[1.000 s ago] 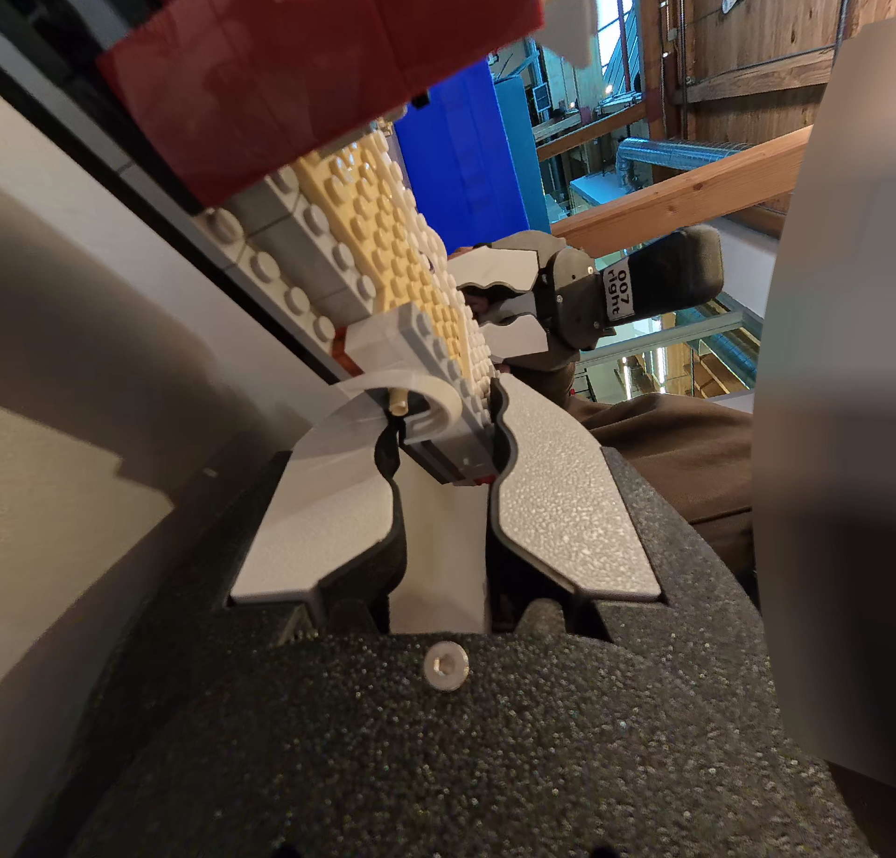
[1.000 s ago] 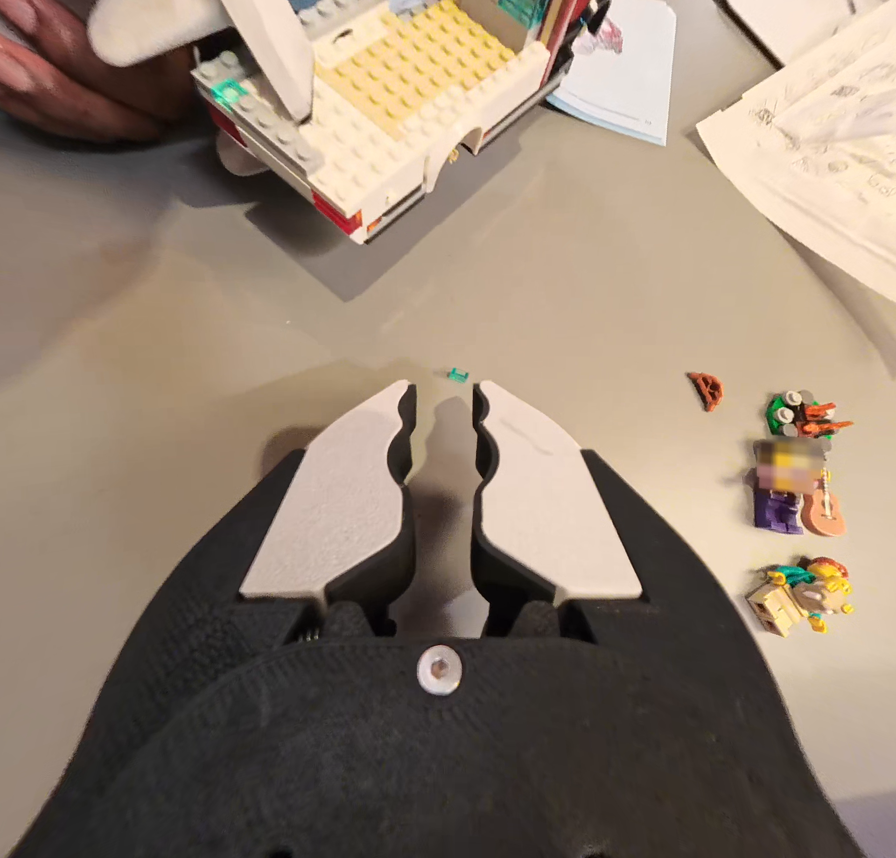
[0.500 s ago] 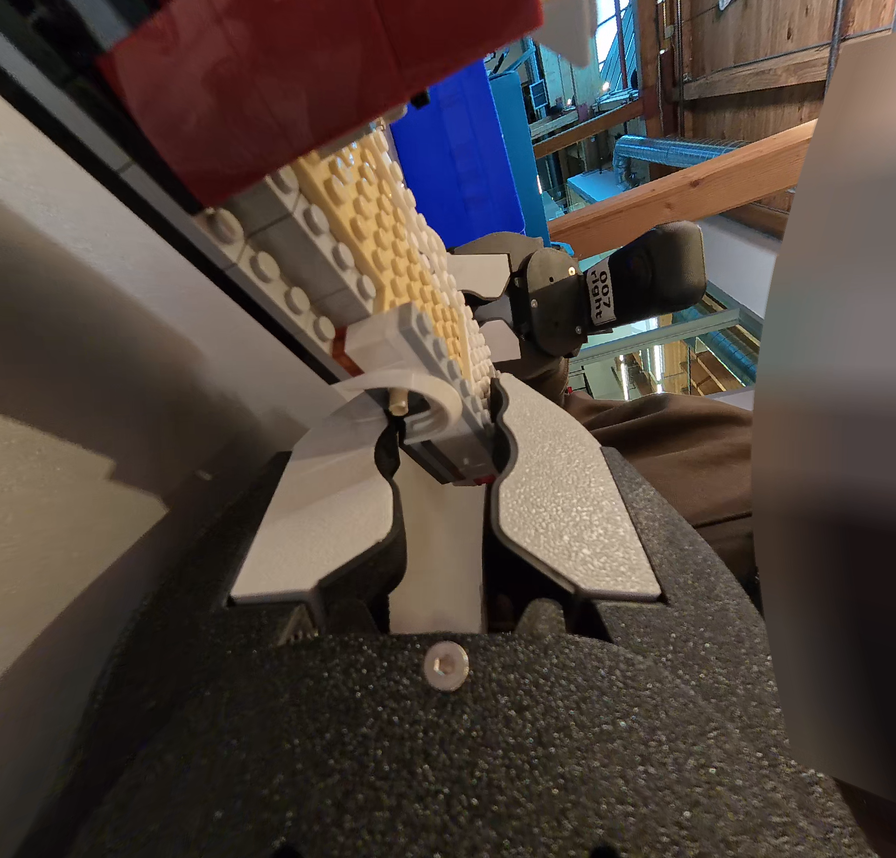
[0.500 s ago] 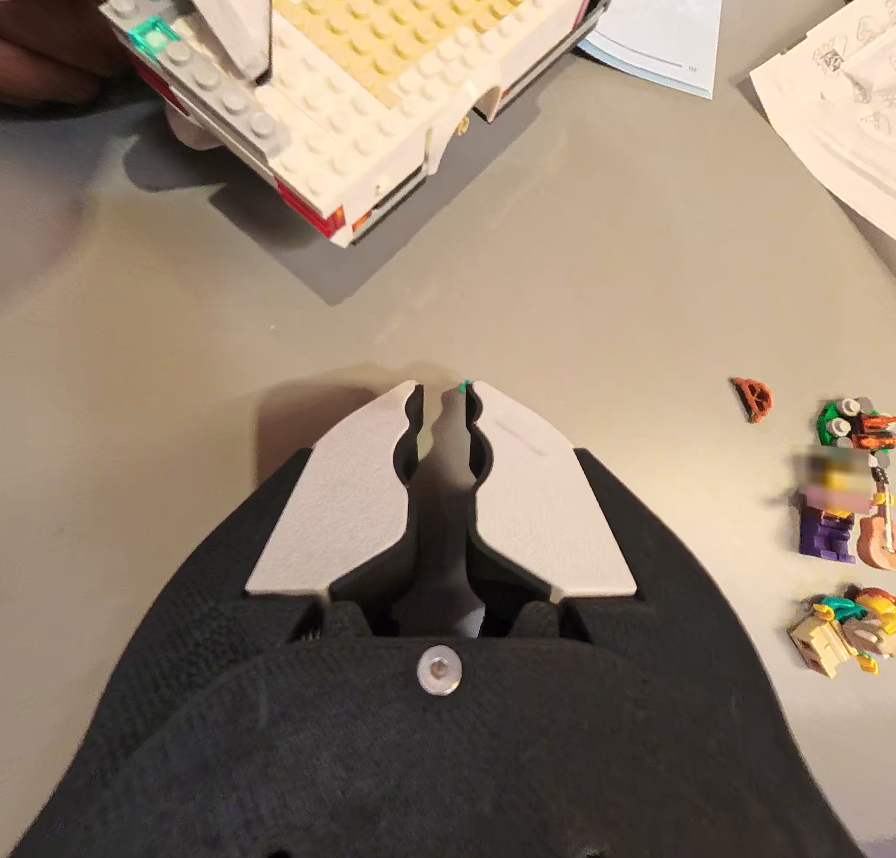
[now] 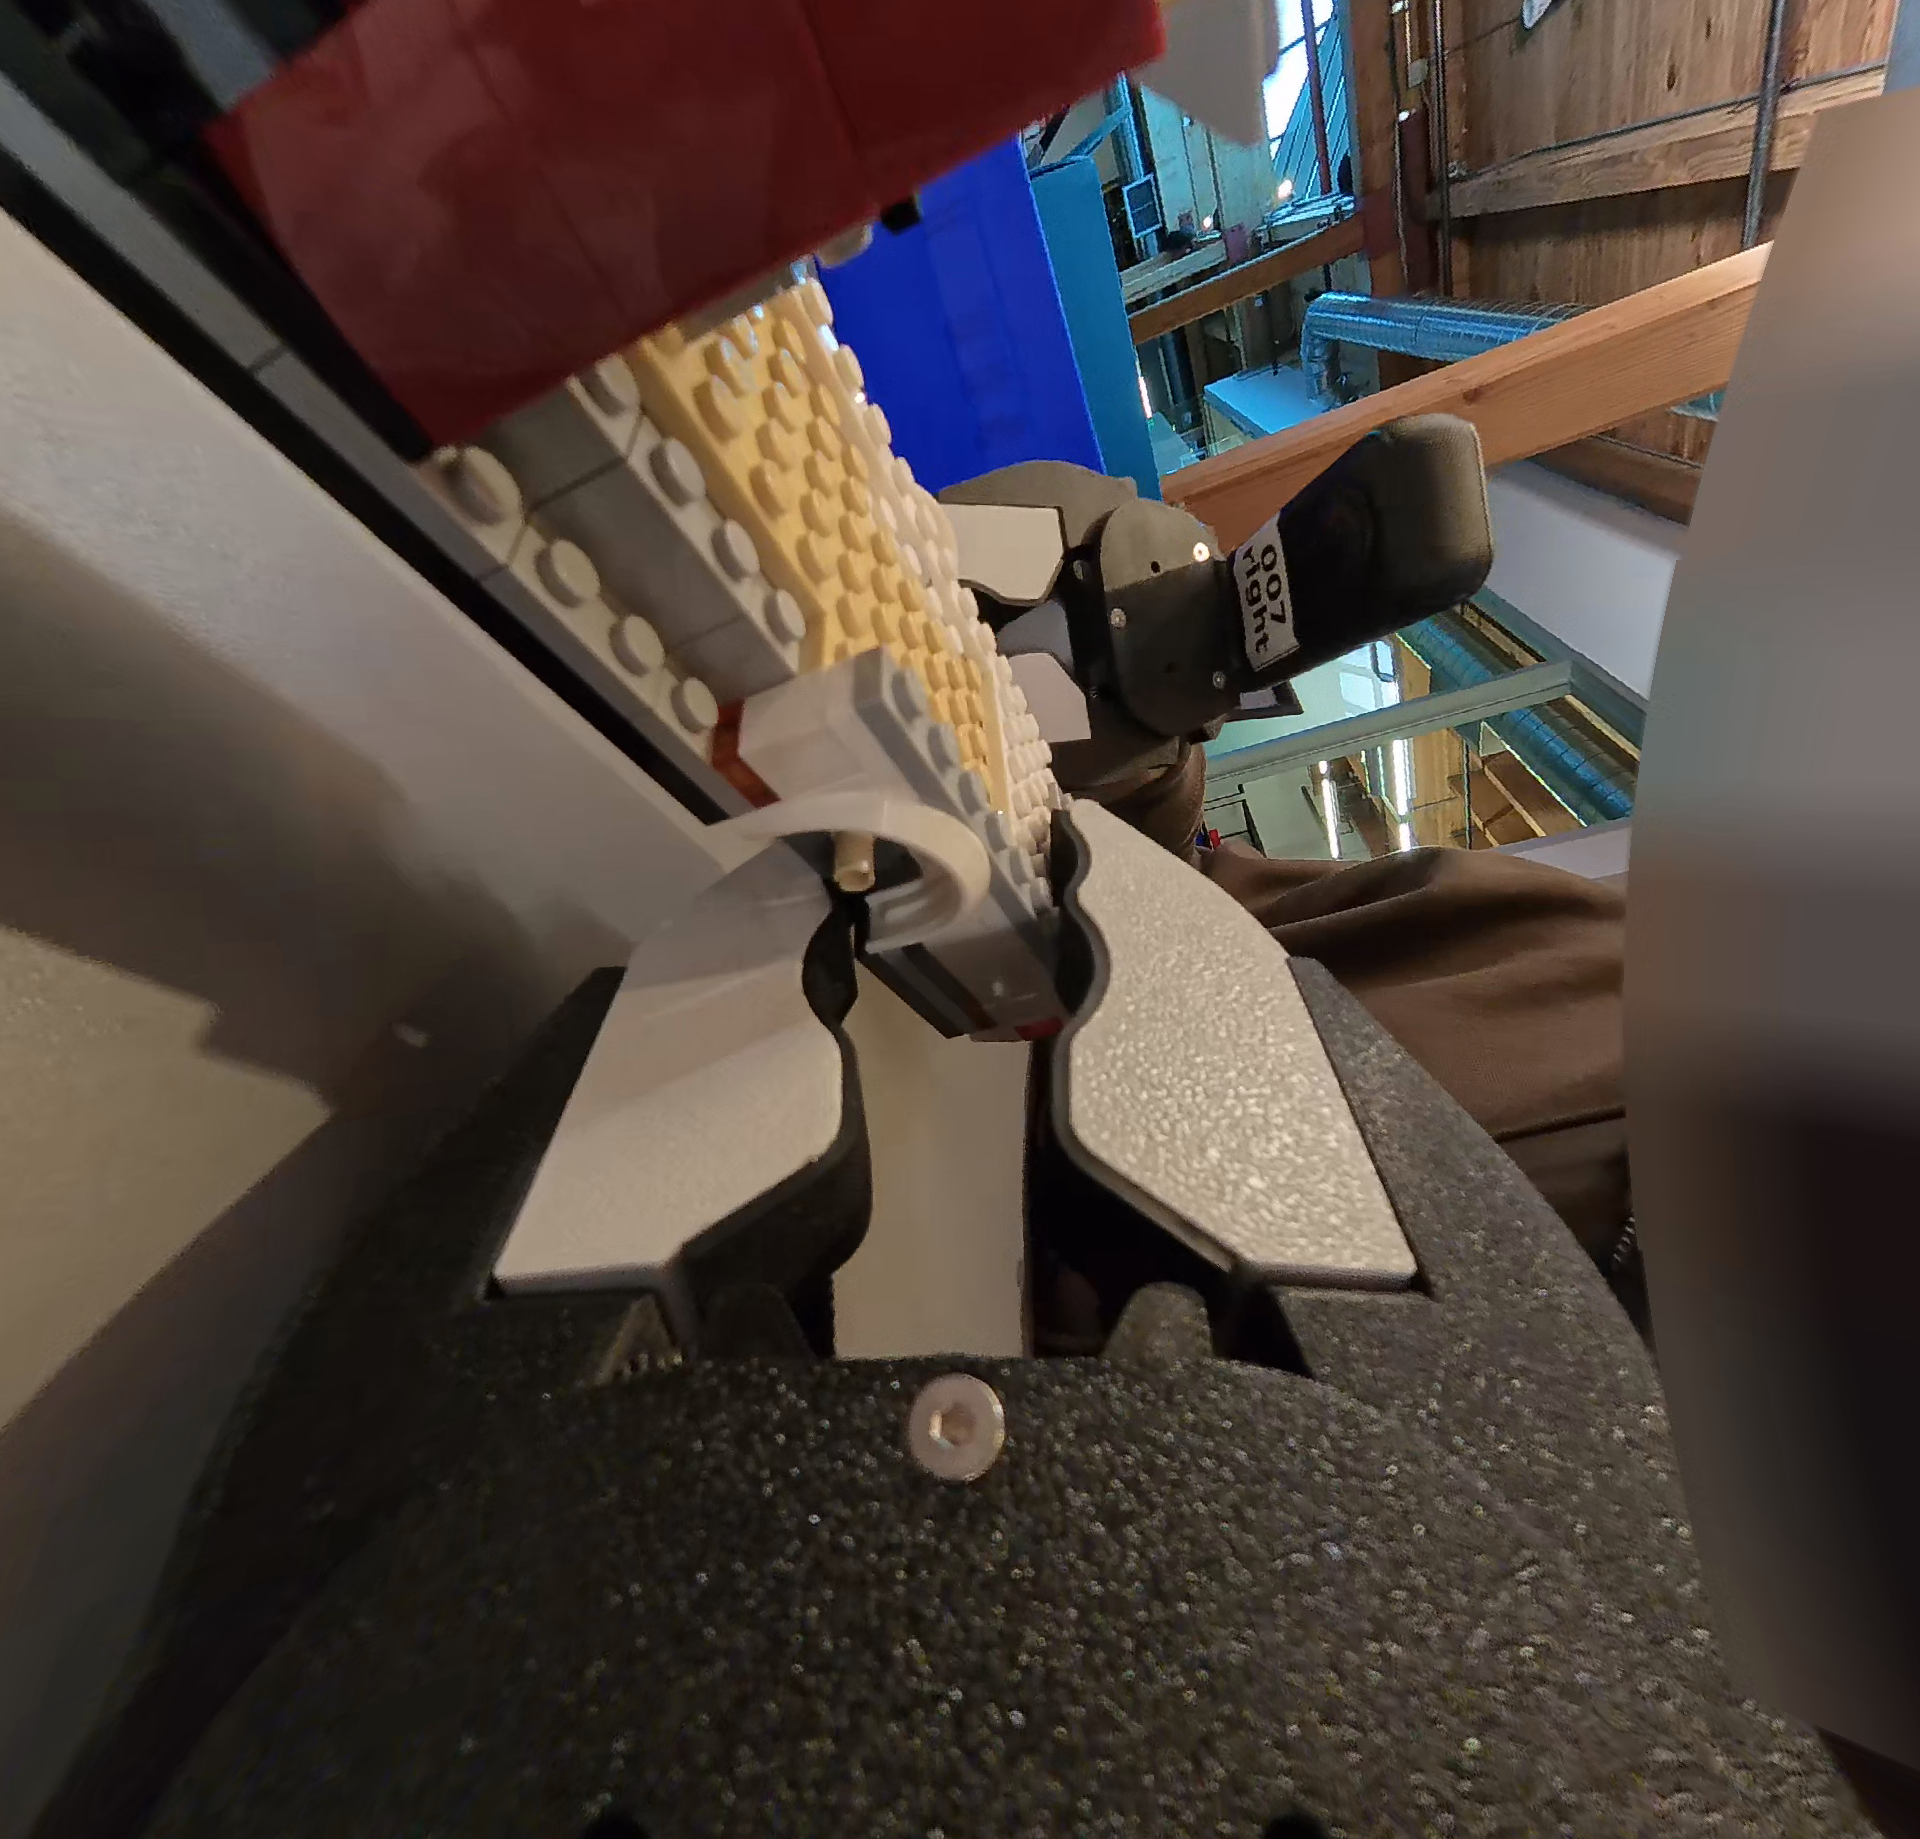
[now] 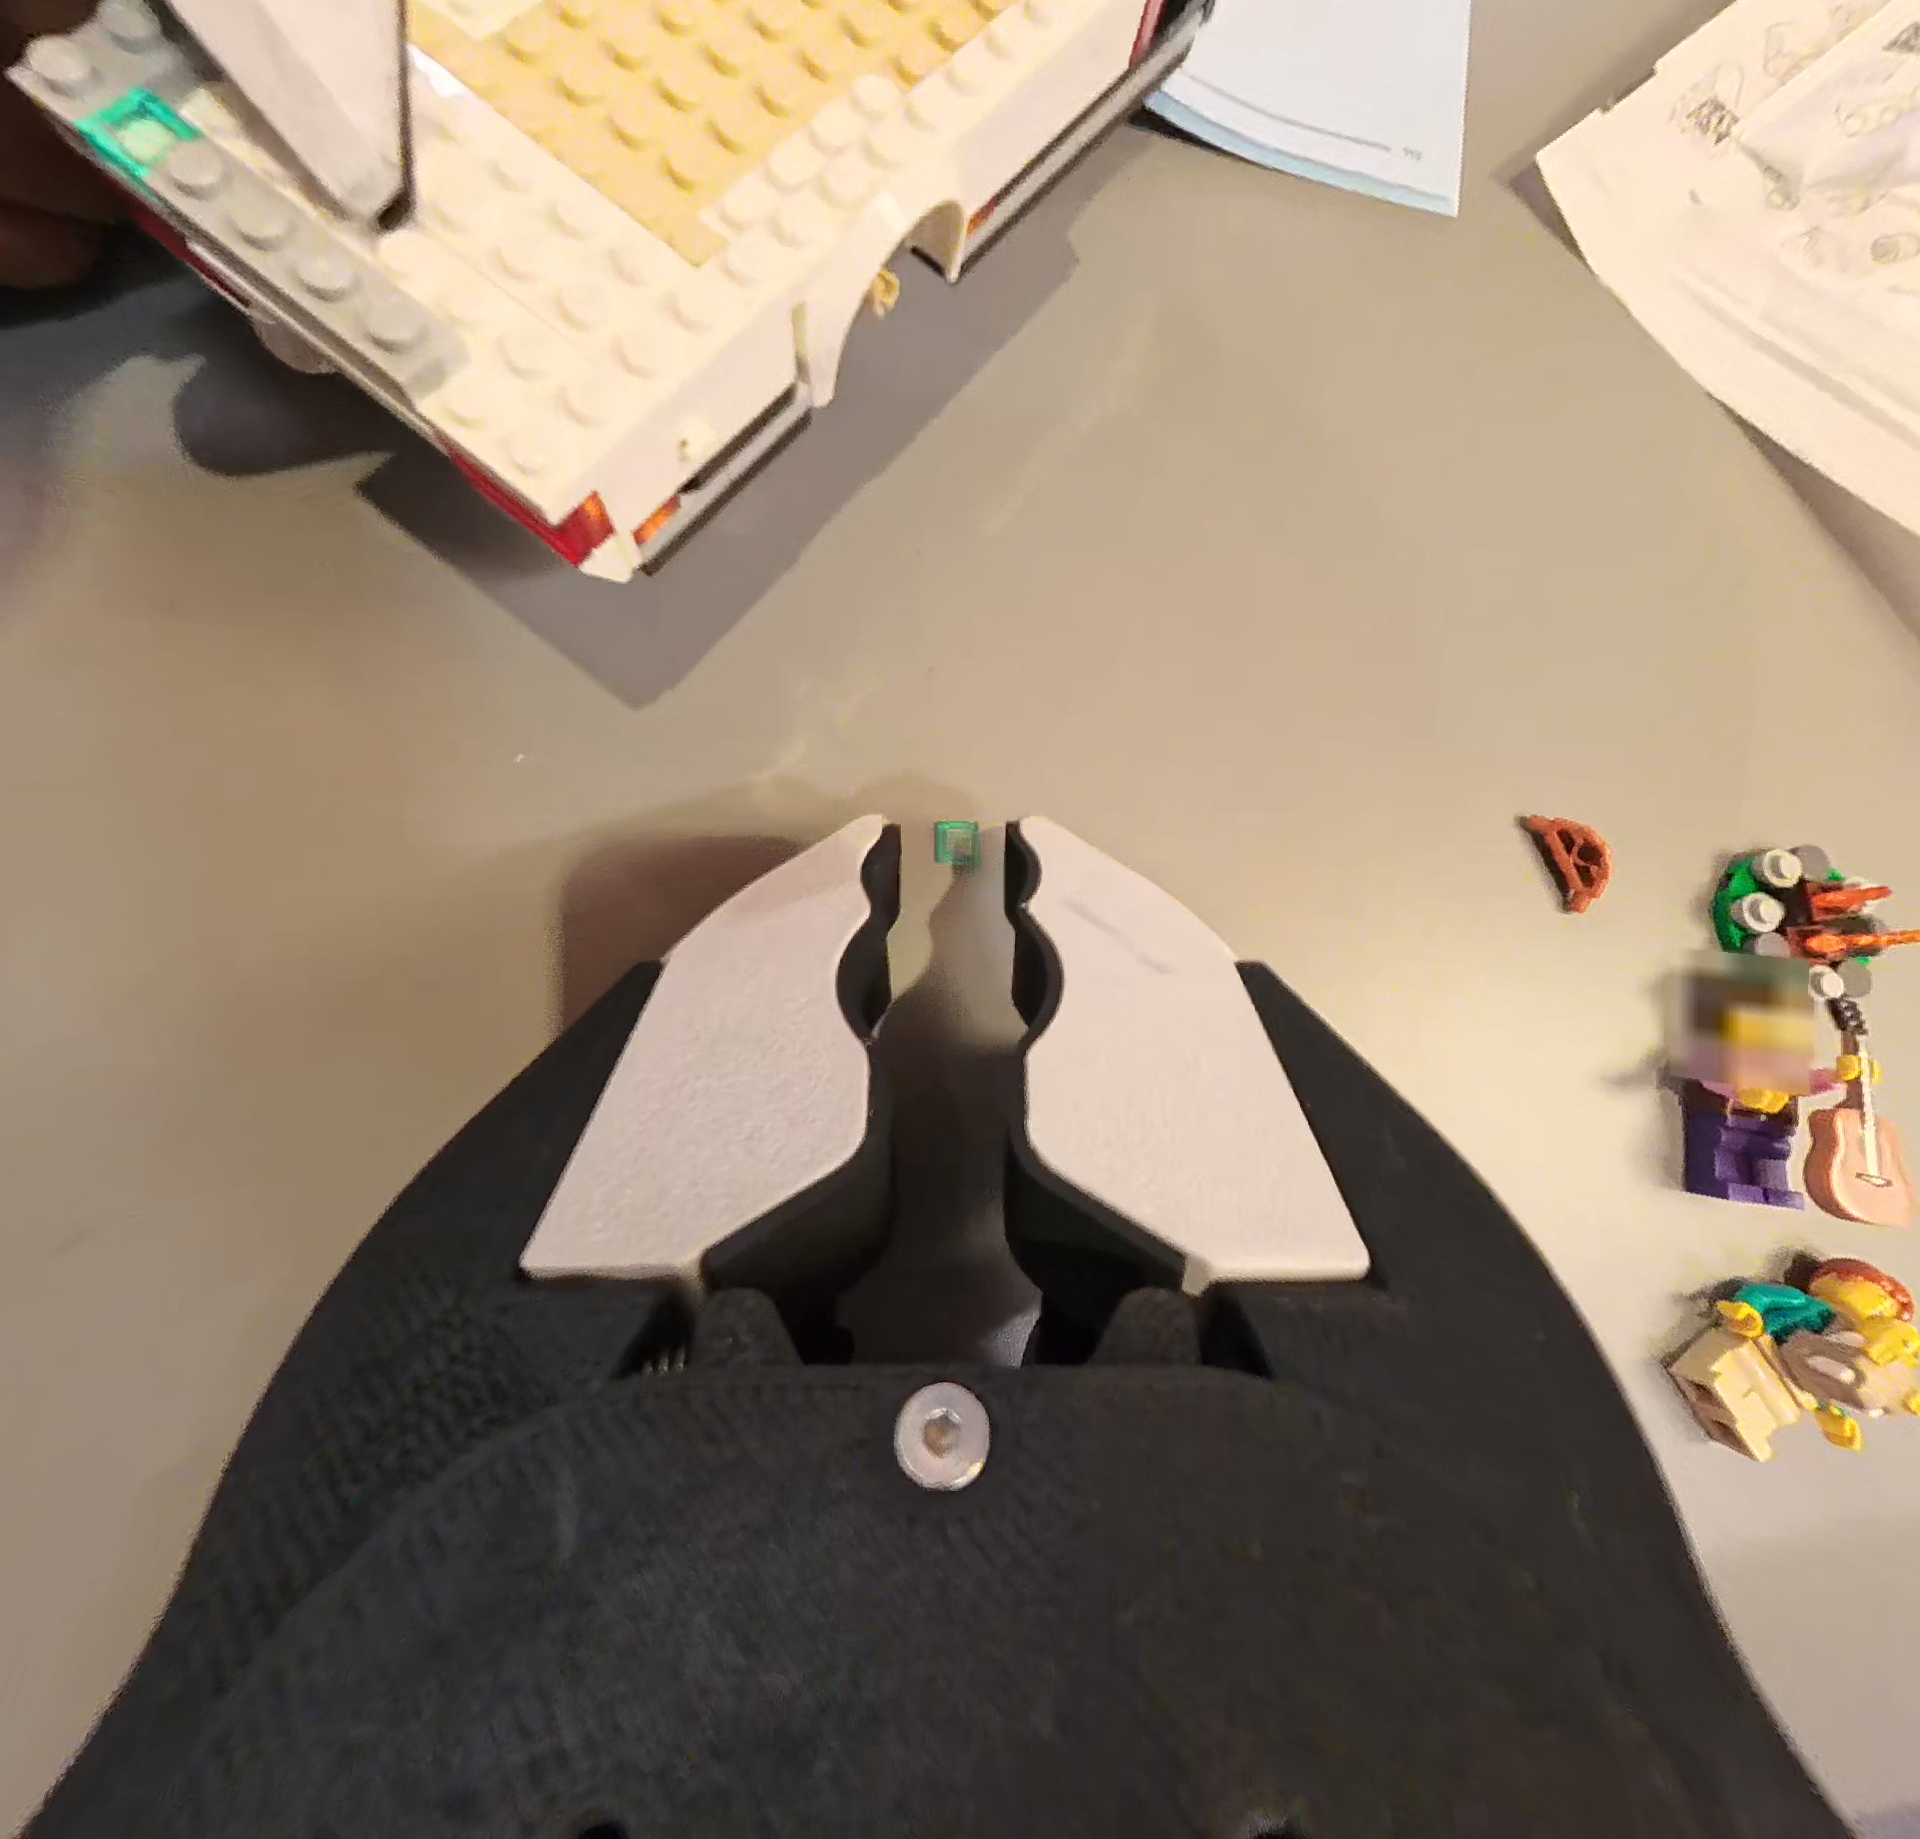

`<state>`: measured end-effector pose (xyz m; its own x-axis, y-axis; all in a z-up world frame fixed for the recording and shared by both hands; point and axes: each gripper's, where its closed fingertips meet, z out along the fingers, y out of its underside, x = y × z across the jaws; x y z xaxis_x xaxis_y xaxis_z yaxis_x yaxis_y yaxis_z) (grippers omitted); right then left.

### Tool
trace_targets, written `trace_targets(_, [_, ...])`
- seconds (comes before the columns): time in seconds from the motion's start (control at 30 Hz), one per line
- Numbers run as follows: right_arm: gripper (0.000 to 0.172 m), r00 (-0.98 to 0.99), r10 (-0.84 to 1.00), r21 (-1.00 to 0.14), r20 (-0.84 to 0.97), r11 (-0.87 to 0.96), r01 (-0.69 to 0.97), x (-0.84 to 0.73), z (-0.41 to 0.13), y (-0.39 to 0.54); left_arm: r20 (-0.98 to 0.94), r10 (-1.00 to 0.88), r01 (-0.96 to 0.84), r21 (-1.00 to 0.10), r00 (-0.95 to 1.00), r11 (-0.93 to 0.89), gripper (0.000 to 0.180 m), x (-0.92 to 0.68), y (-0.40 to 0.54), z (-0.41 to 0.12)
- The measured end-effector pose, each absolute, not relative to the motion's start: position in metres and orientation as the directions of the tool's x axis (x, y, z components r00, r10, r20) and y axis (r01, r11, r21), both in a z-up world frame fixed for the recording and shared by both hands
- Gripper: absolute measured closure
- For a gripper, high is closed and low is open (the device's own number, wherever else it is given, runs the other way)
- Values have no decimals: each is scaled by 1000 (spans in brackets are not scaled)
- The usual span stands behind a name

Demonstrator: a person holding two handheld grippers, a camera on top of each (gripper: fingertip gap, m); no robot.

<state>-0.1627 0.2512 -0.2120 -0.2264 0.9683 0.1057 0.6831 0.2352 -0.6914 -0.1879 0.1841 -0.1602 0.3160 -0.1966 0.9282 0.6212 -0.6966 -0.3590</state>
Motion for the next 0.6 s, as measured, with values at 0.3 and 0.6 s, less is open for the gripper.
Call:
trace_targets(0.3, [158,-284,958,-668,50,243,703,-161,-218,253,948,-191,634,-312,253,-708,145,-186,184,-159])
trace_targets(0.6, [161,-377,926,-609,0,299,735,-163,-220,247,955,-180,636,-291,235,-715,145,-186,184,-162])
